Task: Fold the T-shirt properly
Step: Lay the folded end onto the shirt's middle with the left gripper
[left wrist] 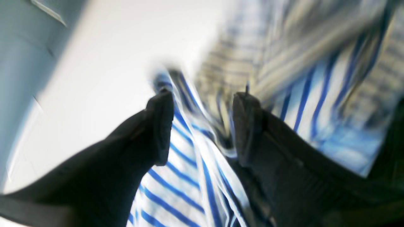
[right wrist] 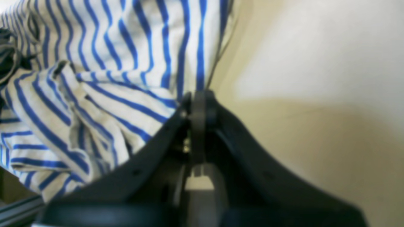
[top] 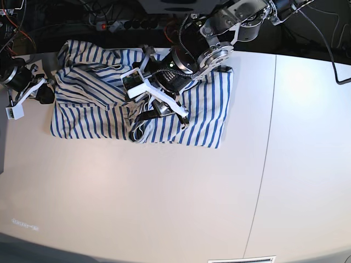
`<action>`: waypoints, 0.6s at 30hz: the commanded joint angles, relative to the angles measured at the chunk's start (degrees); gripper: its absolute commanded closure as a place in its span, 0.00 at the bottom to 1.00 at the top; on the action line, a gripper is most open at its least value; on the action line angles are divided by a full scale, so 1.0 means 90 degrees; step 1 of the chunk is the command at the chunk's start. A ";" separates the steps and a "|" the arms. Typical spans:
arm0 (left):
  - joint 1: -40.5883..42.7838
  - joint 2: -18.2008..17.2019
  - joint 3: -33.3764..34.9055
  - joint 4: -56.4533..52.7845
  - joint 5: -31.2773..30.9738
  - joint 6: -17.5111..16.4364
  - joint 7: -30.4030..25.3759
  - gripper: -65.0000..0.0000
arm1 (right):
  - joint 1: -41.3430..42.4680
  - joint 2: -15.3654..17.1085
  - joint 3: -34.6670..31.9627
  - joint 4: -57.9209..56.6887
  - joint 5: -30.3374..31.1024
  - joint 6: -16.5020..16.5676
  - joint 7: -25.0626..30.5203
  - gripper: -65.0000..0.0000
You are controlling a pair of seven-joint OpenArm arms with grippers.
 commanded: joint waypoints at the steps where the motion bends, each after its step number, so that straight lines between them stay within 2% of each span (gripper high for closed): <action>1: 0.0022 0.0032 -0.0068 0.0262 0.0022 0.0095 -0.0097 0.49 | 0.0061 0.0143 0.0053 0.0085 0.0005 0.0432 0.0119 1.00; 5: 0.0036 0.0032 -0.0185 0.0476 -0.0022 0.0192 -0.0097 0.49 | 0.0061 0.0143 0.0053 0.0085 -0.0109 0.0432 0.0119 1.00; 8: 0.0039 0.0027 -0.0362 0.0457 -0.0017 0.0537 0.0005 0.52 | 0.0063 0.0143 0.0053 0.0085 -0.0104 0.0432 0.0126 1.00; 9: 0.0039 0.0027 -0.0488 0.0427 -0.0017 0.0644 0.0053 0.58 | 0.0063 0.0143 0.0053 0.0085 -0.0104 0.0432 0.0131 1.00; 12: 0.0100 0.0029 -0.0998 0.0253 -0.0027 0.0828 0.0068 0.88 | 0.0061 0.0141 0.0053 0.0085 -0.0107 0.0430 0.0141 1.00; 13: 0.0151 0.0027 -0.1149 0.0165 -0.0027 0.0826 -0.0027 0.94 | 0.0061 0.0141 0.0053 0.0085 -0.0104 0.0432 0.0141 1.00; 15: 0.0238 0.0027 -0.1411 -0.0109 -0.0024 0.0823 -0.0214 1.00 | 0.0061 0.0143 0.0053 0.0085 -0.0107 0.0432 0.0143 1.00; 18: 0.0248 0.0029 -0.1564 -0.0707 -0.0066 0.0823 -0.0299 1.00 | 0.0063 0.0143 0.0053 0.0085 -0.0104 0.0432 0.0146 1.00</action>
